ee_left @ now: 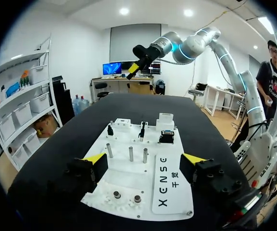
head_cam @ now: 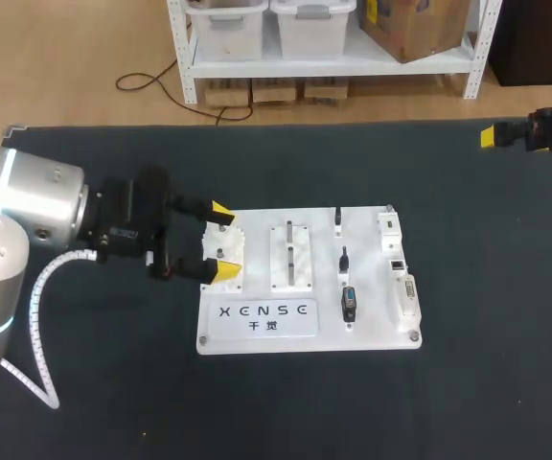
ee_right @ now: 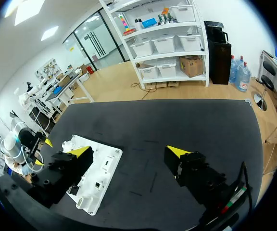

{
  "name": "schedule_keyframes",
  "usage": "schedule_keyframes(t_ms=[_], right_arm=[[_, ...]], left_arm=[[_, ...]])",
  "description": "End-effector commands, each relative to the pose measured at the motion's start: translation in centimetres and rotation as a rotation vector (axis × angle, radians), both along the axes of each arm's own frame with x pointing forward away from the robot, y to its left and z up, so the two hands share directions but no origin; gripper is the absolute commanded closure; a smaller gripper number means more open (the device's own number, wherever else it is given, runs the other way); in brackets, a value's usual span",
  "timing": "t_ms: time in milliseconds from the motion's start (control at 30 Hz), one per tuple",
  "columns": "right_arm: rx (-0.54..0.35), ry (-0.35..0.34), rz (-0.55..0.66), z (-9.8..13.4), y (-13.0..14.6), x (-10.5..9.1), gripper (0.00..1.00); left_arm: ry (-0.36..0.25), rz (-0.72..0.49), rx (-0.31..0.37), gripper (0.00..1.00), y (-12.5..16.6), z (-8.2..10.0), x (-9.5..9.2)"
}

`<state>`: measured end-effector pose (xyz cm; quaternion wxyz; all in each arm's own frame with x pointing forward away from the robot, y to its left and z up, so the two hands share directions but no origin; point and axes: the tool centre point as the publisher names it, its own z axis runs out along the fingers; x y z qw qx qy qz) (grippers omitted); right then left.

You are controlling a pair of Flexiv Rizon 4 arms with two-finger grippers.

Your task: Insert the Ethernet cable into its matching sockets.

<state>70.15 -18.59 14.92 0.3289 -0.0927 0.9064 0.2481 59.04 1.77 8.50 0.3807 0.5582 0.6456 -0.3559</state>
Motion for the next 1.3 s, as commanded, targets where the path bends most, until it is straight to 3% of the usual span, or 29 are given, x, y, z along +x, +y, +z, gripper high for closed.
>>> schedule_keyframes(t_ms=[33, 167, 267, 600, 933, 1300], right_arm=[[-0.053, 0.023, 0.000, 0.6, 1.6, 0.3, 0.00], [-0.052, 0.030, -0.003, 1.3, 4.8, -0.1, 0.00], [-0.089, 0.081, 0.010, 1.1, 8.1, -0.9, 0.00], [-0.277, 0.232, -0.002, -0.9, 15.2, -4.1, 0.00], [-0.410, 0.386, -0.066, -5.5, 19.1, -7.1, 0.00], [-0.502, 0.459, -0.097, -9.8, 20.6, -8.5, 0.00]], left_arm=[[-0.003, 0.002, -0.002, 0.00, -0.1, -0.2, 0.0], [-0.003, 0.002, -0.002, 0.00, -0.1, -0.2, 0.0], [-0.003, 0.002, -0.002, 0.00, -0.1, -0.2, 0.0], [-0.003, 0.002, -0.002, 0.00, -0.1, -0.2, 0.0], [-0.003, 0.002, -0.002, 0.00, -0.1, -0.2, 0.0], [-0.003, 0.002, -0.002, 0.00, -0.1, -0.2, 0.0]])
